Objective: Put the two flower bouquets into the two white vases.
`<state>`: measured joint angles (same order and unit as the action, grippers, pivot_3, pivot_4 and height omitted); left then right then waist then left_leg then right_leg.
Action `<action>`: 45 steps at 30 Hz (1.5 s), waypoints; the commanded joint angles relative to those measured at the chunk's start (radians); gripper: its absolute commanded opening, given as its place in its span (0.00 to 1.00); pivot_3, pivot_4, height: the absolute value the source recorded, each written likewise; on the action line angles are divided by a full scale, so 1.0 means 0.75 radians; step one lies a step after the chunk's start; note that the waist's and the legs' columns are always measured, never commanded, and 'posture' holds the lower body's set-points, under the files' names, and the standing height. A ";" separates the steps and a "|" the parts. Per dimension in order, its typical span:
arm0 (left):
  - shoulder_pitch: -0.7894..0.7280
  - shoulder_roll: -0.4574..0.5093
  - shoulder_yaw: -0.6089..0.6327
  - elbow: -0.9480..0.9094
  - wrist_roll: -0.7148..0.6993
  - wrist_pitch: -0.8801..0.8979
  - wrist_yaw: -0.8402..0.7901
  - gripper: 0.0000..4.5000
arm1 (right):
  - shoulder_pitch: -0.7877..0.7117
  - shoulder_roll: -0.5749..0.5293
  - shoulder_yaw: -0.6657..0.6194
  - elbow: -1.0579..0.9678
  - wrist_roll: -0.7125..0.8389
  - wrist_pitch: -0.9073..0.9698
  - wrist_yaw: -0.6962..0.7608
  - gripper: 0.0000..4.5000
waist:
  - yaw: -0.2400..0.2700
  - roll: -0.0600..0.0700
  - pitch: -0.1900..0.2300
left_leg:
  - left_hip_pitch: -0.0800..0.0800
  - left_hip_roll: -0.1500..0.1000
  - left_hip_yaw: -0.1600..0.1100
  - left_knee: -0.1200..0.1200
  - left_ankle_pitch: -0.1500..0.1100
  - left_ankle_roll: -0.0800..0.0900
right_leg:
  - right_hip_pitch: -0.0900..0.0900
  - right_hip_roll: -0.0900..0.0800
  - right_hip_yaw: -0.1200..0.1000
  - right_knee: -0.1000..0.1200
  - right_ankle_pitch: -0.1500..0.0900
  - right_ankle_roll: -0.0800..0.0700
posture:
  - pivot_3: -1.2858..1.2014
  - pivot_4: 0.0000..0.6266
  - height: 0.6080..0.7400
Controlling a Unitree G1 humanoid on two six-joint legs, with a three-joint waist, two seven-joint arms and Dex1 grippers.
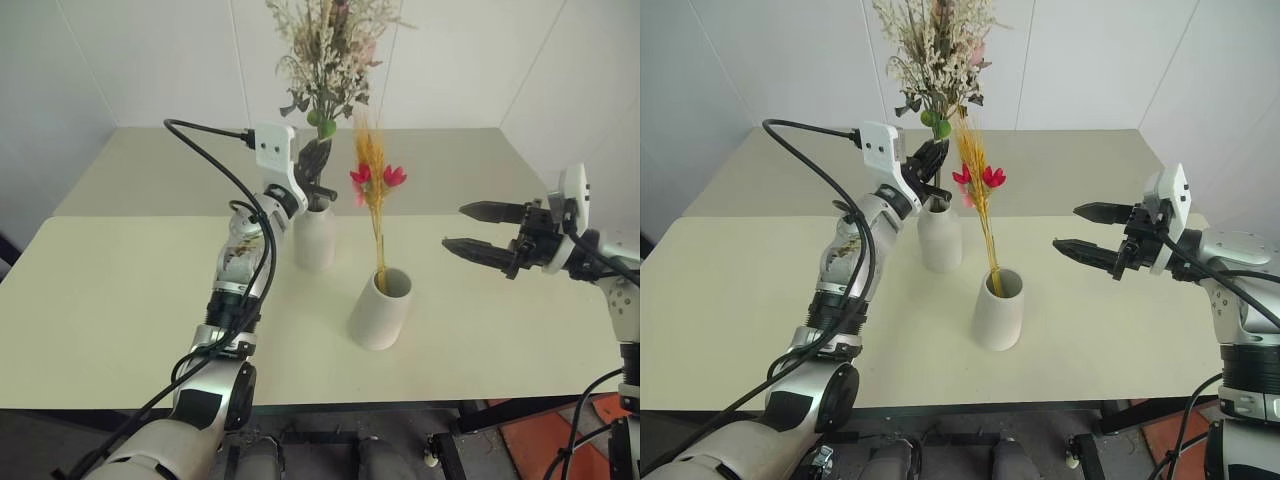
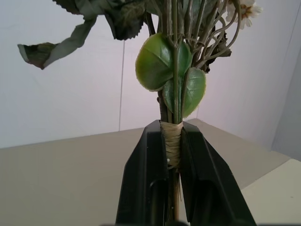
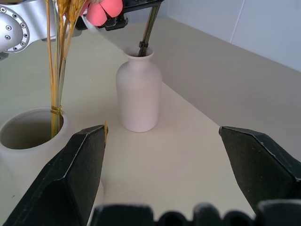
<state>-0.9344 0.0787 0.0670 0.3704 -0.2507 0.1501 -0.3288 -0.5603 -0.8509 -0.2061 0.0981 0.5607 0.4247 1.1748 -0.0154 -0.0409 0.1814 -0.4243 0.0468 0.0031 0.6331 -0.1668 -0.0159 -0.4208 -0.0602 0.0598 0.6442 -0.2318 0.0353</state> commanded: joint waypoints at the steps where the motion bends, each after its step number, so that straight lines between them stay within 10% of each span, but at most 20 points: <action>1: 0.005 0.001 -0.006 -0.067 0.004 -0.017 -0.004 0.03 | -0.015 -0.003 -0.028 -0.023 0.002 -0.023 -0.009 1.00 | 0.000 0.000 0.000 | 0.000 0.000 0.000 0.000 0.000 0.000 | 0.000 0.000 0.000 0.000 0.000 0.000 | 0.52 0.24 1.00; 15: 0.399 0.164 0.079 -0.756 -0.164 0.475 0.047 1.00 | -0.008 0.002 -0.029 -0.011 -0.011 -0.032 -0.007 1.00 | -0.010 0.000 0.000 | 0.001 0.000 0.000 0.000 0.000 0.000 | 0.000 0.000 0.001 0.002 0.000 0.000 | 0.52 0.24 1.00; 28: 0.666 0.470 0.273 -1.034 -0.322 0.720 -0.058 1.00 | -0.020 0.012 -0.015 0.015 -0.035 -0.031 0.008 1.00 | -0.002 0.000 0.000 | 0.002 0.001 0.000 0.001 0.000 0.000 | 0.000 0.000 0.001 0.002 0.000 0.000 | 0.52 0.24 1.00; 45: 0.817 1.329 0.520 -0.655 -0.550 0.470 -1.262 1.00 | 0.123 -0.113 -0.099 -0.039 0.005 0.012 0.062 1.00 | -0.007 0.001 0.000 | 0.001 0.004 0.004 -0.002 0.000 0.000 | -0.003 0.001 0.001 0.000 -0.002 -0.002 | 0.52 0.24 1.00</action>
<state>-0.3093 1.0513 0.4166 -0.1293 -0.6336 0.5252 -1.2222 -0.4631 -0.9117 -0.2291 0.1021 0.5360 0.4258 1.2172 -0.0206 -0.0400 0.1813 -0.4233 0.0495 0.0061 0.6317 -0.1669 -0.0159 -0.4232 -0.0598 0.0603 0.6443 -0.2349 0.0360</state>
